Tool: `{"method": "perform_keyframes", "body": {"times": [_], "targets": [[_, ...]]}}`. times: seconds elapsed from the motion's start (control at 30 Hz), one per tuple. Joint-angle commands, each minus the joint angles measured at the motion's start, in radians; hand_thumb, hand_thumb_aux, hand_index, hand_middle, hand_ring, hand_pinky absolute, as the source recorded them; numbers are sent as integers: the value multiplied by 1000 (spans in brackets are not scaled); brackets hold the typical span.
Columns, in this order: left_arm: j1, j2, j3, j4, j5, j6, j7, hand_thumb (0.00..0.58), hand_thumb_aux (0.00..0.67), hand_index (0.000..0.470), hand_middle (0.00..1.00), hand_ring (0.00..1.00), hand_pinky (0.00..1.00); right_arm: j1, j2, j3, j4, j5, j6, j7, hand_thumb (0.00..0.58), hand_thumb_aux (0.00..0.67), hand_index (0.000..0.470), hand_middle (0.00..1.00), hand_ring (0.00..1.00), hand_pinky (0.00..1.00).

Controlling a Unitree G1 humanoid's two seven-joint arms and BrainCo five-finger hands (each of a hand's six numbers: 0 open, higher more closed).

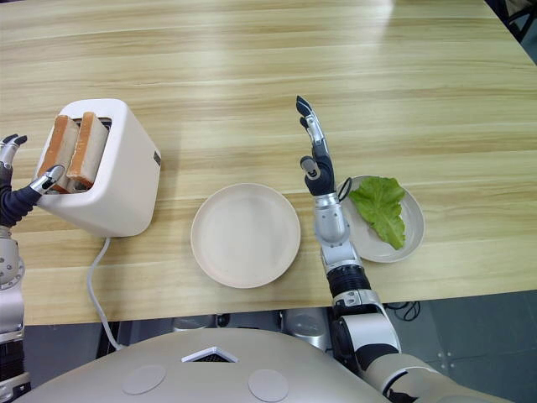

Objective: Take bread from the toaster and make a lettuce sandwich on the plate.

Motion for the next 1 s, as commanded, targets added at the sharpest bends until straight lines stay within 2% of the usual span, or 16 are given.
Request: {"method": "perform_keyframes", "body": {"times": [0.03, 0.07, 0.13, 0.27, 0.37, 0.43, 0.5, 0.53, 0.57, 0.6, 0.67, 1.0], "targets": [[9, 2, -25, 14, 1, 12, 4, 288, 194, 133, 0, 0, 0, 6, -5, 3, -11, -22, 6, -11, 0, 0, 0, 0, 0, 0], [10, 1, -26, 13, -2, 11, 6, 271, 181, 124, 0, 0, 0, 6, -4, 2, -11, -23, 6, -12, 0, 0, 0, 0, 0, 0], [6, 5, -30, 16, 1, 13, 8, 288, 194, 133, 0, 0, 0, 7, -4, 1, -11, -24, 6, -16, 0, 0, 0, 0, 0, 0], [1, 5, -45, 21, 1, 13, 12, 268, 179, 123, 0, 0, 0, 5, -3, 4, -9, -28, 6, -19, 0, 0, 0, 0, 0, 0], [-3, -1, -59, 11, 1, 12, 17, 278, 187, 128, 0, 0, 0, 4, -3, 5, -8, -28, 5, -20, 0, 0, 0, 0, 0, 0], [-10, 2, -58, 4, -7, 12, 23, 410, 307, 211, 0, 0, 0, 5, -3, 6, -8, -29, 6, -21, 0, 0, 0, 0, 0, 0], [-20, 11, -43, -12, -12, 8, 33, 427, 326, 224, 0, 0, 0, 5, -4, 6, -9, -28, 7, -22, 0, 0, 0, 0, 0, 0], [-28, 14, -33, -19, -18, 6, 35, 464, 370, 254, 0, 0, 0, 7, -4, 6, -11, -27, 6, -22, 0, 0, 0, 0, 0, 0], [-37, 18, -29, -22, -22, 5, 35, 464, 370, 254, 0, 0, 0, 9, -5, 6, -13, -27, 6, -23, 0, 0, 0, 0, 0, 0], [-44, 22, -28, -23, -21, 4, 36, 545, 504, 346, 0, 0, 0, 11, -5, 6, -14, -28, 6, -24, 0, 0, 0, 0, 0, 0], [-53, 27, -33, -19, -21, 0, 38, 580, 657, 451, 0, 0, 0, 11, -4, 7, -13, -29, 6, -25, 0, 0, 0, 0, 0, 0], [-100, 19, -51, -60, -18, -25, 68, 580, 670, 460, 0, 0, 0, 4, -4, 13, 0, -31, 7, -25, 0, 0, 0, 0, 0, 0]]}}
